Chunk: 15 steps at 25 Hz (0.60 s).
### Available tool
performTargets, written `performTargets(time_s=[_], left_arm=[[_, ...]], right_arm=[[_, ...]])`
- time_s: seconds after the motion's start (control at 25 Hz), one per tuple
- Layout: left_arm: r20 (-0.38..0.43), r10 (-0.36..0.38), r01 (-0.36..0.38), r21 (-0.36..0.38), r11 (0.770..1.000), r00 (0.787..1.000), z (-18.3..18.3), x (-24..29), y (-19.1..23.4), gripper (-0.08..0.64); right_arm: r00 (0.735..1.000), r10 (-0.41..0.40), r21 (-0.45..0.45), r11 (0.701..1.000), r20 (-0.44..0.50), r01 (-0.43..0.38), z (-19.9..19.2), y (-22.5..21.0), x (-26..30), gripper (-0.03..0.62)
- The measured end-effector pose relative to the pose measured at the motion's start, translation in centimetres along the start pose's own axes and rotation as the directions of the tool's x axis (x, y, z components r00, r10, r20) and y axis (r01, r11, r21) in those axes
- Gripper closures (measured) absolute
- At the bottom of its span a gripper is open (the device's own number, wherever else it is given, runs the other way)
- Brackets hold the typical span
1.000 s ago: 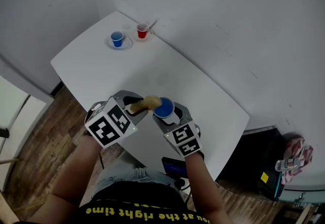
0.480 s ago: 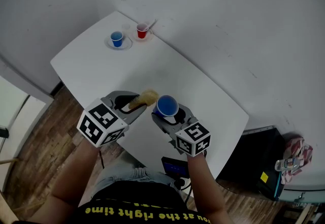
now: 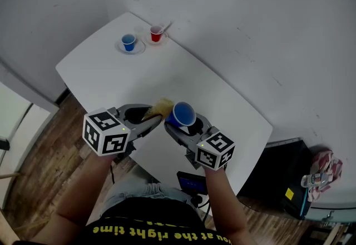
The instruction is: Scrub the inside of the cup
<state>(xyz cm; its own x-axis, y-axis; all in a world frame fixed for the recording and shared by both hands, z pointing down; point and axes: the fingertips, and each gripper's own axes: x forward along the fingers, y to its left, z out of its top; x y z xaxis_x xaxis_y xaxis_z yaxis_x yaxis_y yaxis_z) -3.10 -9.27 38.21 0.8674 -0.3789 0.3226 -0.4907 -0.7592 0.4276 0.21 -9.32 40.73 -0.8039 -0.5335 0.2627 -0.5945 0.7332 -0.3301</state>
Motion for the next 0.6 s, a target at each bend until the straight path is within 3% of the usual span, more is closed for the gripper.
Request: performTargets(time_s=[0.32, 0.6], left_arm=[[0.008, 0.022, -0.021, -0.010, 1.000, 1.000, -0.7, 0.1, 0.4, 0.439], [-0.059, 0.105, -0.097, 0.126, 0.987, 0.993, -1.5, 0.1, 0.9, 0.439]], right_arm=[[0.998, 0.040, 0.041, 0.998, 0.045, -0.041, 1.1, 0.4, -0.3, 0.325], [0.999, 0.041, 0.039, 0.998, 0.036, -0.042, 0.9, 0.3, -0.1, 0.325]])
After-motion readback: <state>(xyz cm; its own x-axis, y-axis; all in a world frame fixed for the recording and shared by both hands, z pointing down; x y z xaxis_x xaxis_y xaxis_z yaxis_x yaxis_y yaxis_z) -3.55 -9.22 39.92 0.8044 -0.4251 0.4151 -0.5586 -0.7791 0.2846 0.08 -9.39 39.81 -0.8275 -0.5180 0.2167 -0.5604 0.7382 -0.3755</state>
